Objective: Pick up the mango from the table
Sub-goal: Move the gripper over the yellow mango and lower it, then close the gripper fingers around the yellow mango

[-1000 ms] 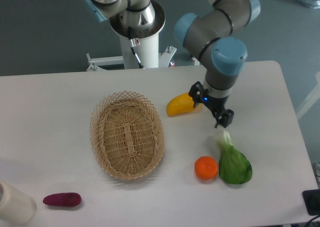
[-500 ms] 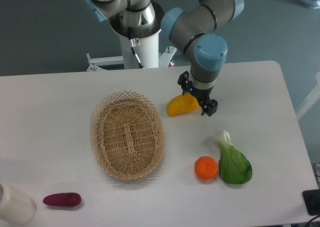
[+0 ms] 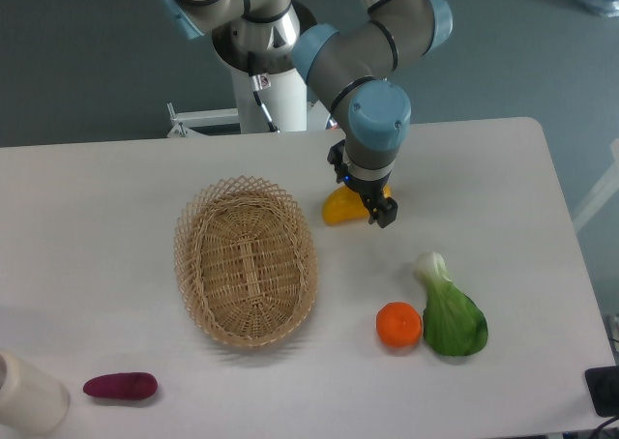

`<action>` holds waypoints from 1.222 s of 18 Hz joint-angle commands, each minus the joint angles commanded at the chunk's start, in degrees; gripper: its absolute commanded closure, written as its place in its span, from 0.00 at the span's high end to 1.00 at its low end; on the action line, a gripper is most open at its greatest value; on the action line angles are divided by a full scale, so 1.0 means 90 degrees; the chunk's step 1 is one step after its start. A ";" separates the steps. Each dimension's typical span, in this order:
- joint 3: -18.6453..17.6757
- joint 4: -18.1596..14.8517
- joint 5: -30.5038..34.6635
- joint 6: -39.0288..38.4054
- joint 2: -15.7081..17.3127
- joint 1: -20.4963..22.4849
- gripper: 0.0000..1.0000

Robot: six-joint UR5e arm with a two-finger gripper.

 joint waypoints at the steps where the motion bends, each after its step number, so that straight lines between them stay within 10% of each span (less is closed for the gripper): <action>1: -0.0078 0.0000 0.0019 0.0010 0.0010 -0.0010 1.00; 22: -0.0918 0.1415 0.0332 -0.0010 -0.0127 -0.0078 1.00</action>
